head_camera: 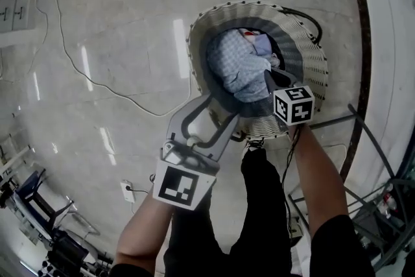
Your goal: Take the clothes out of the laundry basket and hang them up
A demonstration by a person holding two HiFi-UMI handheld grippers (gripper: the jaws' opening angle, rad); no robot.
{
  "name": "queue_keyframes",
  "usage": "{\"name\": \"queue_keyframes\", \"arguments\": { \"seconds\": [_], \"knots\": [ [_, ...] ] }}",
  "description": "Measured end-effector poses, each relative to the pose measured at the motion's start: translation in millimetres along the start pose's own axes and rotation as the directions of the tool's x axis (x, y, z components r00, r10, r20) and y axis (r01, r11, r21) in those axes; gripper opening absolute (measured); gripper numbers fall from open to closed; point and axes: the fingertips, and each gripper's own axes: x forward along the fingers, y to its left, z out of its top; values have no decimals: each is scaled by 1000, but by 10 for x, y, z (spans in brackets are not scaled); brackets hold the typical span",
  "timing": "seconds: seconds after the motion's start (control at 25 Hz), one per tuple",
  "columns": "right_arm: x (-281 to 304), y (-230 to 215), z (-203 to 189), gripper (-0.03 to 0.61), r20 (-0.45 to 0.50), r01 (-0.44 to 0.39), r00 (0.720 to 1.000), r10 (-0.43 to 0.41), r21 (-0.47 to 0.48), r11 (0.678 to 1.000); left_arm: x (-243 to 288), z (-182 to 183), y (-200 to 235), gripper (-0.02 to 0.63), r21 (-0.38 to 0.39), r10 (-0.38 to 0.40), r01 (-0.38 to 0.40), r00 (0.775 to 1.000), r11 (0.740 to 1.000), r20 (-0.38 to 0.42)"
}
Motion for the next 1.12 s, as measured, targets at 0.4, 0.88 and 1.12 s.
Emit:
{"name": "queue_keyframes", "arguments": {
  "seconds": [0.4,0.88,1.12],
  "knots": [
    [-1152,518,783,17,193,-18,981,26,-40,999,-389,521,-180,198,-84,4,-3,1000,996,22],
    [-2546,1239,1748,17,377,-37,923,73,-102,994,-862,1141,-297,198,-32,4,-1,996,1000,93],
    [-3258,1667,2150,17,450,-86,879,154,-168,982,-1063,1434,-270,198,-31,35,-32,995,999,93]
  ]
}}
